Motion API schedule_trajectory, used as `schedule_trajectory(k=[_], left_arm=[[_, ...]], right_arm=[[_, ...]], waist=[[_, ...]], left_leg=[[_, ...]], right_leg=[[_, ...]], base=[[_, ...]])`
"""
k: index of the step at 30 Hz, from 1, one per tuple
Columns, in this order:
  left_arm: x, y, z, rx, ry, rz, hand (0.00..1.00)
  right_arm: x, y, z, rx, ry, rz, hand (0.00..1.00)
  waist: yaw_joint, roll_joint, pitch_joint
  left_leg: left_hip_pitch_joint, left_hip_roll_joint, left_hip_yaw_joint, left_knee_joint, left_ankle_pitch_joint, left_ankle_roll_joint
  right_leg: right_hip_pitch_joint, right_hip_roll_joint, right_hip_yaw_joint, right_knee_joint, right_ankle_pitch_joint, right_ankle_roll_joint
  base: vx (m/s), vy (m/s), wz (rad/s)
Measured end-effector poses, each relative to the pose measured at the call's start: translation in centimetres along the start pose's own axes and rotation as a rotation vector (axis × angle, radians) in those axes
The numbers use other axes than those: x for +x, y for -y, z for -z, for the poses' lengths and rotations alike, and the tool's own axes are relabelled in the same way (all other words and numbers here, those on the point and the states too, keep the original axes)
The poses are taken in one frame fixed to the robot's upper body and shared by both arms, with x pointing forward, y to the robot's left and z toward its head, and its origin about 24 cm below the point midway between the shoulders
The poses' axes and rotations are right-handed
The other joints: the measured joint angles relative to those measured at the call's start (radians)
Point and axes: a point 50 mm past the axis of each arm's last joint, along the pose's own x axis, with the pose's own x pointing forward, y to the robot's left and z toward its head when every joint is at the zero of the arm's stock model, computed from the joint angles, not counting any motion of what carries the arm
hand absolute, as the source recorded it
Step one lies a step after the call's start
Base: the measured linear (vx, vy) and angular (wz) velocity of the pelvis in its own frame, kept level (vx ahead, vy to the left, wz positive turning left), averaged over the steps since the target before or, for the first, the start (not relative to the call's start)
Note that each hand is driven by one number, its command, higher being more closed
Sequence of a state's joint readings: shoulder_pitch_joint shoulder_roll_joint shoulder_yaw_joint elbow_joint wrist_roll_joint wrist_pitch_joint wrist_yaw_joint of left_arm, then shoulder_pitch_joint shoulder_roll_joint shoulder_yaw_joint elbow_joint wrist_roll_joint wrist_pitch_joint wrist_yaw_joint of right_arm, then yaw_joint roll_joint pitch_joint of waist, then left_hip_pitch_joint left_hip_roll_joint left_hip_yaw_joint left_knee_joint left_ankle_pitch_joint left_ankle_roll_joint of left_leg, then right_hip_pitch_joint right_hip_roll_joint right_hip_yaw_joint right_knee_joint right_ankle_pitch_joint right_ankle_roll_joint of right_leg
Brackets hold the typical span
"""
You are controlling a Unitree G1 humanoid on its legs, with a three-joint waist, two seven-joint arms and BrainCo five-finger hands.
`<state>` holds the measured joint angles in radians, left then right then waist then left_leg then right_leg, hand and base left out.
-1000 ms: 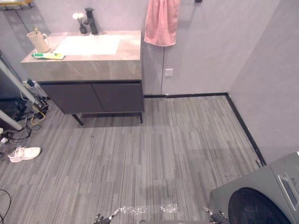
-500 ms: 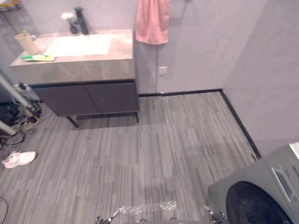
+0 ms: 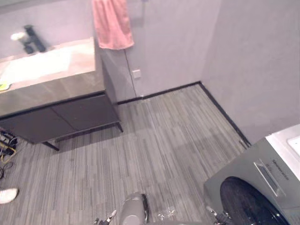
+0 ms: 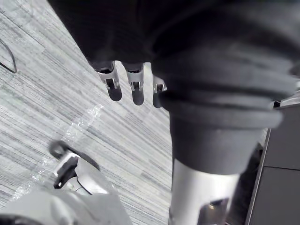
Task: Organize washtable
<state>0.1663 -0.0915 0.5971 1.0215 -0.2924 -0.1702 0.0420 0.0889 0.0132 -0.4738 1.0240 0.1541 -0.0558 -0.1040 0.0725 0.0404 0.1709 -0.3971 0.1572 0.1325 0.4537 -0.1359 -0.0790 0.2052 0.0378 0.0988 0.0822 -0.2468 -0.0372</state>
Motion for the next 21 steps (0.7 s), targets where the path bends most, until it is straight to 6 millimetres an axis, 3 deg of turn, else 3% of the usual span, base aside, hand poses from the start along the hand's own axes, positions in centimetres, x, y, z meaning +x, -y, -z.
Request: schedule_trajectory(k=[2,3,4,5,6,7,8,10,11,12,14,16,17,18,19,20,21], left_arm=[[0.0,-0.1,0.0,-0.003,0.0,-0.003,0.0],[-0.1,-0.3,0.2,0.0,-0.007,-0.005,0.0],[0.0,-0.1,-0.1,0.004,-0.001,0.003,0.0],[0.1,0.0,-0.4,0.011,0.005,0.007,0.0],[0.4,0.1,-0.9,0.041,0.017,0.018,0.0],[0.6,0.2,-1.6,0.091,0.031,0.038,0.0],[0.7,0.8,-2.0,0.128,0.041,0.065,0.0],[1.0,1.9,-3.2,0.184,0.077,0.109,0.0],[1.0,2.3,-3.6,0.191,0.094,0.118,0.0],[1.1,2.4,-3.8,0.189,0.104,0.121,0.0],[1.3,3.1,-5.0,0.172,0.145,0.125,0.0],[1.3,4.0,-5.6,0.17,0.163,0.145,0.0],[1.3,4.8,-5.4,0.16,0.164,0.16,0.0],[1.2,5.0,-5.2,0.154,0.159,0.16,0.0],[1.1,5.2,-5.1,0.15,0.159,0.159,0.0],[1.1,5.3,-4.8,0.145,0.154,0.157,0.0],[0.9,5.7,-4.3,0.132,0.139,0.16,0.0]], right_arm=[[0.1,-0.5,-0.4,-0.005,0.011,-0.013,0.0],[0.2,-0.6,-0.9,0.004,0.022,-0.016,0.0],[0.2,-0.5,-0.8,0.009,0.02,-0.013,0.0],[0.2,-0.6,-0.9,0.014,0.02,-0.015,0.0],[0.3,-1.2,-1.0,0.016,0.023,-0.029,0.0],[0.3,-1.6,-1.1,0.018,0.023,-0.04,0.0],[0.3,-1.7,-1.1,0.015,0.023,-0.045,0.0],[0.4,-1.8,-1.6,-0.013,0.04,-0.055,0.0],[0.4,-1.9,-2.2,-0.041,0.065,-0.064,0.0],[0.4,-1.9,-2.5,-0.052,0.077,-0.069,0.0],[0.2,-2.5,-2.9,-0.064,0.114,-0.092,0.0],[0.2,-2.6,-3.2,-0.073,0.13,-0.097,0.0],[0.1,-2.2,-3.0,-0.056,0.128,-0.086,0.0],[0.1,-1.8,-3.1,-0.061,0.131,-0.076,0.0],[0.1,-1.4,-2.8,-0.065,0.125,-0.069,0.0],[0.1,-1.2,-2.7,-0.066,0.122,-0.064,0.0],[0.1,-0.7,-2.4,-0.077,0.113,-0.053,0.0]], waist=[[0.003,0.001,-0.002],[0.014,-0.008,-0.025],[0.025,-0.034,-0.039],[0.029,-0.041,-0.042],[0.03,-0.055,-0.041],[0.02,-0.065,-0.035],[0.004,-0.062,-0.031],[-0.007,-0.043,-0.018],[-0.006,-0.025,-0.014],[-0.008,-0.014,-0.012],[-0.023,-0.023,-0.007],[-0.041,-0.029,-0.004],[-0.058,-0.022,0.001],[-0.062,-0.021,0.002],[-0.06,-0.027,0.0],[-0.061,-0.029,-0.001],[-0.062,-0.03,-0.01]], left_leg=[[-0.014,0.0,-0.032,-0.045,0.004,-0.005],[-0.035,-0.016,-0.037,0.02,0.055,0.008],[-0.033,-0.039,0.01,0.077,-0.006,0.025],[-0.022,-0.046,0.03,0.09,-0.033,0.039],[0.023,-0.066,0.07,0.094,-0.071,0.07],[0.09,-0.095,0.094,0.092,-0.113,0.097],[0.143,-0.108,0.098,0.095,-0.139,0.116],[0.273,-0.112,0.112,0.062,-0.16,0.135],[0.37,-0.11,0.117,-0.008,-0.16,0.135],[0.412,-0.108,0.117,-0.046,-0.16,0.135],[0.511,-0.107,0.115,-0.14,-0.16,0.135],[0.545,-0.105,0.105,-0.175,-0.16,0.134],[0.584,-0.1,0.101,-0.199,-0.161,0.132],[0.624,-0.094,0.09,-0.213,-0.167,0.093],[0.651,-0.091,0.074,-0.21,-0.18,0.064],[0.671,-0.086,0.054,-0.209,-0.191,0.045],[0.694,-0.062,0.017,-0.196,-0.197,0.035]], right_leg=[[0.016,-0.008,0.031,0.0,-0.03,0.013],[0.017,-0.046,0.069,0.011,-0.09,0.04],[-0.004,-0.095,0.073,0.092,-0.13,0.08],[-0.039,-0.108,0.065,0.179,-0.142,0.102],[-0.131,-0.134,0.056,0.417,-0.132,0.129],[-0.226,-0.163,0.026,0.69,-0.046,0.159],[-0.273,-0.183,0.002,0.859,0.025,0.175],[-0.353,-0.203,-0.083,1.099,0.034,0.169],[-0.401,-0.215,-0.151,1.149,0.026,0.142],[-0.428,-0.217,-0.18,1.152,0.019,0.13],[-0.536,-0.218,-0.253,1.034,-0.017,0.111],[-0.609,-0.214,-0.278,0.782,-0.018,0.11],[-0.617,-0.211,-0.275,0.557,0.014,0.109],[-0.604,-0.195,-0.246,0.36,0.09,0.105],[-0.597,-0.194,-0.214,0.268,0.156,0.1],[-0.593,-0.194,-0.203,0.27,0.234,0.106],[-0.606,-0.191,-0.198,0.365,0.271,0.087]], base=[[0.5,0.211,-0.7],[0.62,0.297,-0.97],[0.53,0.257,-1.02],[0.58,0.286,-0.77],[0.61,0.324,-0.49],[0.72,0.383,-0.3],[0.6,0.292,0.01],[0.55,0.205,-0.06],[0.52,0.169,-0.31],[0.62,0.127,-0.43],[0.54,0.029,-0.18],[0.43,-0.059,0.21],[0.51,-0.098,0.39],[0.63,-0.177,0.48],[0.54,-0.204,0.47],[0.56,-0.282,0.57],[0.58,-0.304,0.54]])
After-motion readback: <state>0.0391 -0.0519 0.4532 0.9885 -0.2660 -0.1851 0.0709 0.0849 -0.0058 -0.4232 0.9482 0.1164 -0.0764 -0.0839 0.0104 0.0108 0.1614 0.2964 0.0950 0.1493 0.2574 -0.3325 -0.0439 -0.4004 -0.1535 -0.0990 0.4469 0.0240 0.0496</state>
